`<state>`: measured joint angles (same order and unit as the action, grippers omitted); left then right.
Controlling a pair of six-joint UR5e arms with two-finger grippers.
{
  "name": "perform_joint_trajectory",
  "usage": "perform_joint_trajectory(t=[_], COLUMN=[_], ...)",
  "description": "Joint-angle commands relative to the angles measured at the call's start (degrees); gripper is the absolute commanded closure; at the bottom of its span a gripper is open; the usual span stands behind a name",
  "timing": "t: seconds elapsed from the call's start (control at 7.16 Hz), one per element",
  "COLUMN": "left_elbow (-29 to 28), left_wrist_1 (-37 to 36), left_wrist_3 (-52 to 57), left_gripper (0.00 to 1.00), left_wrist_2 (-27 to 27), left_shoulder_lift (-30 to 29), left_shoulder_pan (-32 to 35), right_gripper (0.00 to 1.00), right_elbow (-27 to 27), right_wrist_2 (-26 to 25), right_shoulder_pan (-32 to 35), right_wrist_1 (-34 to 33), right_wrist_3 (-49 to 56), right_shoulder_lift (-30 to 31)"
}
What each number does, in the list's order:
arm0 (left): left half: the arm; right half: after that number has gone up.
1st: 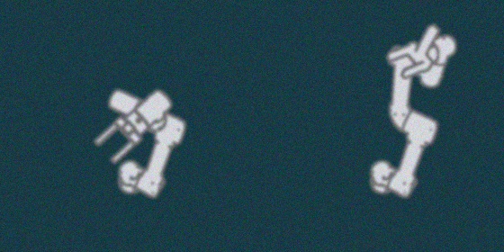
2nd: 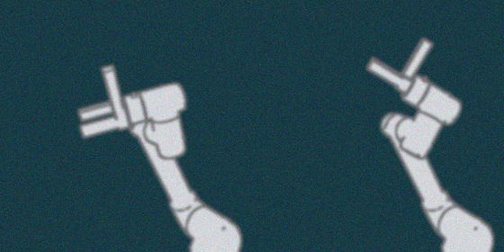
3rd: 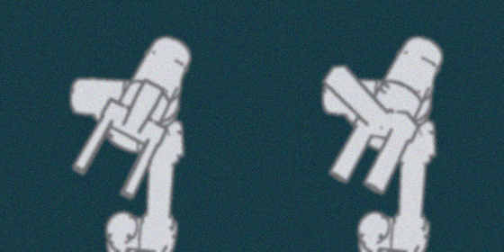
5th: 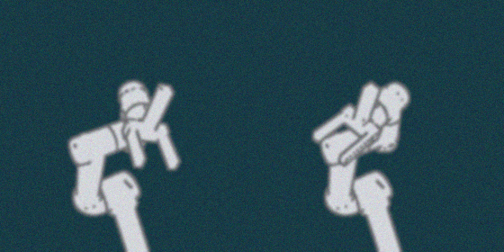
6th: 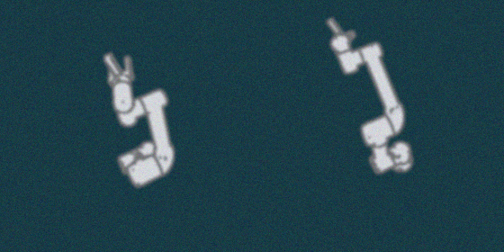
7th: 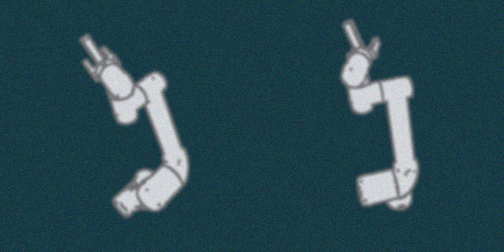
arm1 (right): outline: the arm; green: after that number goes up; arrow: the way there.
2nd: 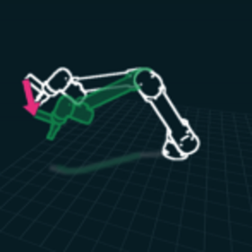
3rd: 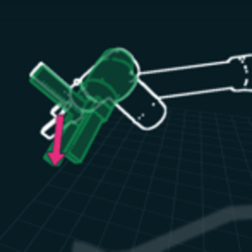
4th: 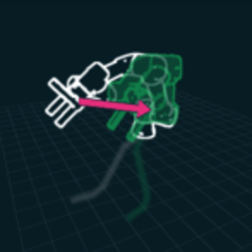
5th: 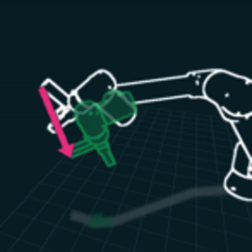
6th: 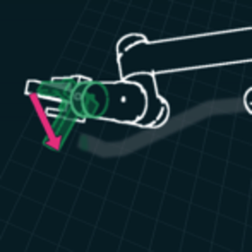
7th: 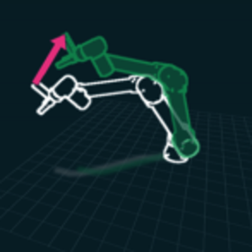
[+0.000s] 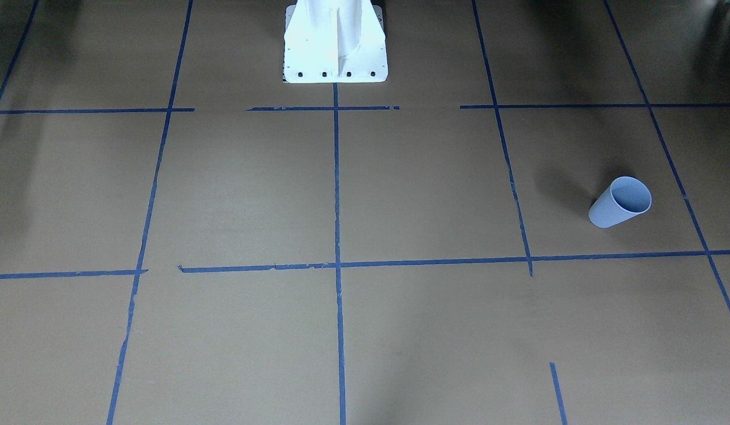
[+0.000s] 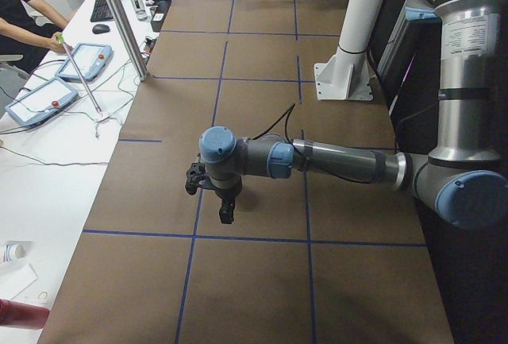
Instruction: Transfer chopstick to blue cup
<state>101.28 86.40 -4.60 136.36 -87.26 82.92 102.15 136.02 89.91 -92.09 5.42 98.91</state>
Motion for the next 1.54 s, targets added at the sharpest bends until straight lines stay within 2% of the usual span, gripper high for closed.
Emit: perform_joint_trajectory(t=[0.0, 0.14, 0.56, 0.84, 0.98, 1.12, 1.26, 1.4], left_elbow=[-1.1, -1.5, -10.7, -14.6, -14.9, -14.7, -14.0, -11.7], left_wrist_1=[0.0, 0.2, 12.3, 15.3, 15.3, 15.4, 15.5, 15.4], left_wrist_3=[-11.8, -15.5, -22.1, -22.4, -22.5, -22.6, -23.6, -27.2], left_gripper=[0.0, 0.0, 0.0, 0.02, 0.46, 0.94, 1.0, 1.0], left_wrist_2=[0.3, 0.1, 0.0, 0.0, 0.0, 0.1, 0.1, 0.3], left_shoulder_lift=[-6.2, -7.2, -9.6, -10.9, -11.0, -11.2, -11.3, -12.5], left_shoulder_pan=[-7.3, -10.1, -14.8, -15.9, -16.7, -16.7, -16.7, -16.7], right_gripper=[0.0, 0.0, 0.0, 0.0, 0.0, 0.0, 0.0, 0.0], right_elbow=[0.1, 0.1, 0.0, -0.2, -0.1, -0.1, 0.0, 0.0], right_wrist_2=[0.0, 0.1, 0.1, 0.1, 0.2, 0.5, 0.5, 0.6], right_shoulder_pan=[0.0, 0.0, 0.0, 0.0, 0.0, 0.0, -0.1, -0.1], right_wrist_1=[0.1, 0.0, 0.0, 0.0, 0.0, 0.0, 0.0, 0.0], right_wrist_3=[0.0, 0.0, -0.1, -0.1, -0.2, -0.2, -0.2, -0.3], right_shoulder_lift=[0.0, 0.0, 0.0, 0.0, 0.0, 0.0, 0.0, 0.0])
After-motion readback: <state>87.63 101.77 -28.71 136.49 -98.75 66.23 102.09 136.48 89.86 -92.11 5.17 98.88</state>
